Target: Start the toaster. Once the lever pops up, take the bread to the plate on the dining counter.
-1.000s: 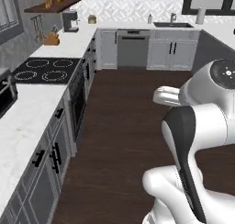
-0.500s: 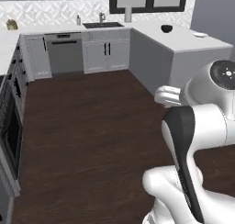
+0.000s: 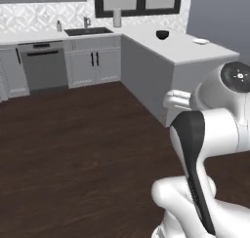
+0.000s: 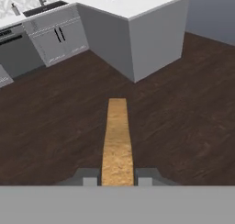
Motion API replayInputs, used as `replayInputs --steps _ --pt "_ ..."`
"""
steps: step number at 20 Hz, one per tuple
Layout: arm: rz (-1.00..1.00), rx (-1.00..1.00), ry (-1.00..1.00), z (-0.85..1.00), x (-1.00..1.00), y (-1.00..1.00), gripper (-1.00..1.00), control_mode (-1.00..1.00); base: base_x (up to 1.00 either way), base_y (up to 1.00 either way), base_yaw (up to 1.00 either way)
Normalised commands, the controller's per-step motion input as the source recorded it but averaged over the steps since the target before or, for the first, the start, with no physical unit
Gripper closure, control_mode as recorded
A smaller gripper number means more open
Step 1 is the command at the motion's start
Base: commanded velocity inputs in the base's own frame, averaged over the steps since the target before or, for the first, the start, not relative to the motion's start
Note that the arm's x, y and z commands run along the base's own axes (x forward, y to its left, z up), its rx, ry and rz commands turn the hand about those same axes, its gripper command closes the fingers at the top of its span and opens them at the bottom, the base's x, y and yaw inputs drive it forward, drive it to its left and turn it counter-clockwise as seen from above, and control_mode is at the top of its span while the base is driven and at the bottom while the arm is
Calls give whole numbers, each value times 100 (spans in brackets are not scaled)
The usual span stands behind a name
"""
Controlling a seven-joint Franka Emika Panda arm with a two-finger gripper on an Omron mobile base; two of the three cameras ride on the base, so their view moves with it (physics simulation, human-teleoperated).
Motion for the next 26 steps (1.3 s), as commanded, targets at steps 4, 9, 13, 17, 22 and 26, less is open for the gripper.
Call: replayInputs --steps 4,9,13,17,22,26 --pt "0 0 0 0 0 0 100 100 100 -43 -21" --pt "0 0 0 0 0 0 100 100 100 -47 -17" --pt "0 0 0 0 0 0 100 100 100 -49 -15" --pt "0 0 0 0 0 0 100 100 100 -54 -10" --pt "0 0 0 0 0 0 100 100 100 -68 -2" --pt "0 0 0 0 0 0 100 100 99 -90 6"
